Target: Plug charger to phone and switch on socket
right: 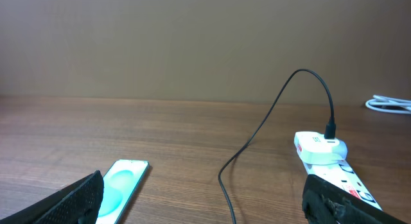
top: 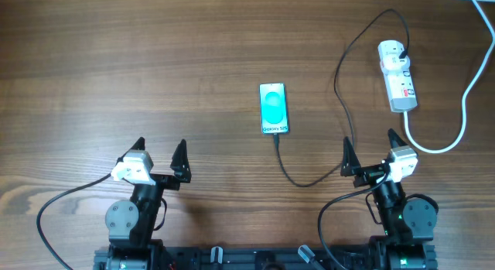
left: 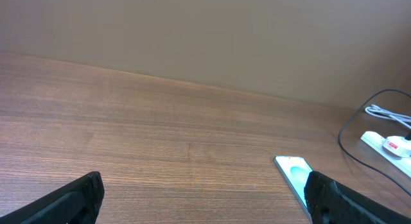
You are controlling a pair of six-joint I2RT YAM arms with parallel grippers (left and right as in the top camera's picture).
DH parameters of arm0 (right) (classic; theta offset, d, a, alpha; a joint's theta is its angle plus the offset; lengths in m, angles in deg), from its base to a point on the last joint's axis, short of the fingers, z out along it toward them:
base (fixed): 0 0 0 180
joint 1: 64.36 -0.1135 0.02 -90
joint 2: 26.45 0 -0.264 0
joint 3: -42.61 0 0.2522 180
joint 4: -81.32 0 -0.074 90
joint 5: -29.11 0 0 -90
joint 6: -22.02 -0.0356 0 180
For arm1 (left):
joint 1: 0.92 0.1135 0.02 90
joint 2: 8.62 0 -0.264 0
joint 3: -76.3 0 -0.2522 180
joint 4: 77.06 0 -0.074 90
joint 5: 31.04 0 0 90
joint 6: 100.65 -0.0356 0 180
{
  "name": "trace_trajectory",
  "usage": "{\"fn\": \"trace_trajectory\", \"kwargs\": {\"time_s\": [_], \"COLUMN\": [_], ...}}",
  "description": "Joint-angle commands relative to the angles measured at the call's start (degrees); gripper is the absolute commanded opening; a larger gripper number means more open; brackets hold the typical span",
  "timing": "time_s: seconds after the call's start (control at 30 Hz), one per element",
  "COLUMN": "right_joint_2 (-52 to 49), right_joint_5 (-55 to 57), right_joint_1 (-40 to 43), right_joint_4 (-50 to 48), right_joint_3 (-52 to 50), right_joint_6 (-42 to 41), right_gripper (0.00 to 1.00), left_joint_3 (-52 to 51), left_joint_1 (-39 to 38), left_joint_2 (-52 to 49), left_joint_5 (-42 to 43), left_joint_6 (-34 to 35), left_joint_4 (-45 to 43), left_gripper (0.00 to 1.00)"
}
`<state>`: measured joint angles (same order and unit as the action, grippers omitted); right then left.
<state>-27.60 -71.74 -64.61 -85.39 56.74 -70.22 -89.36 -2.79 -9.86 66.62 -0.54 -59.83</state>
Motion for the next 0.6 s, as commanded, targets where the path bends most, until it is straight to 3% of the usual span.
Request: {"fn": "trace_trajectory", "kwargs": {"time_s": [0.0,0.47,0.57], "right_joint_2": [0.94,0.94,0.94], "right_joint_5": [0.57,0.55,0.57], "right_joint_1": [-0.26,-0.26,-0.26], "right_joint_4": [-0.31,-0.31,-0.31], "right_joint_3": [-0.07,-0.07,-0.07], "right_joint_6": [0.68,0.68,0.70], "right_gripper": [1.00,1.00,1.00], "left_joint_3": [-0.26,-0.26,-0.26], "left_joint_1": [-0.26,-0.28,-0.26], "left_joint_2": [0.00,1.05,1.05], "left_joint_5": [0.83,-0.07,-5.14], "left_joint_6": [-0.70,-0.74,-1.14], "left_joint_4": [0.20,0.28,0.79], "left_gripper": [1.00,1.00,1.00]}}
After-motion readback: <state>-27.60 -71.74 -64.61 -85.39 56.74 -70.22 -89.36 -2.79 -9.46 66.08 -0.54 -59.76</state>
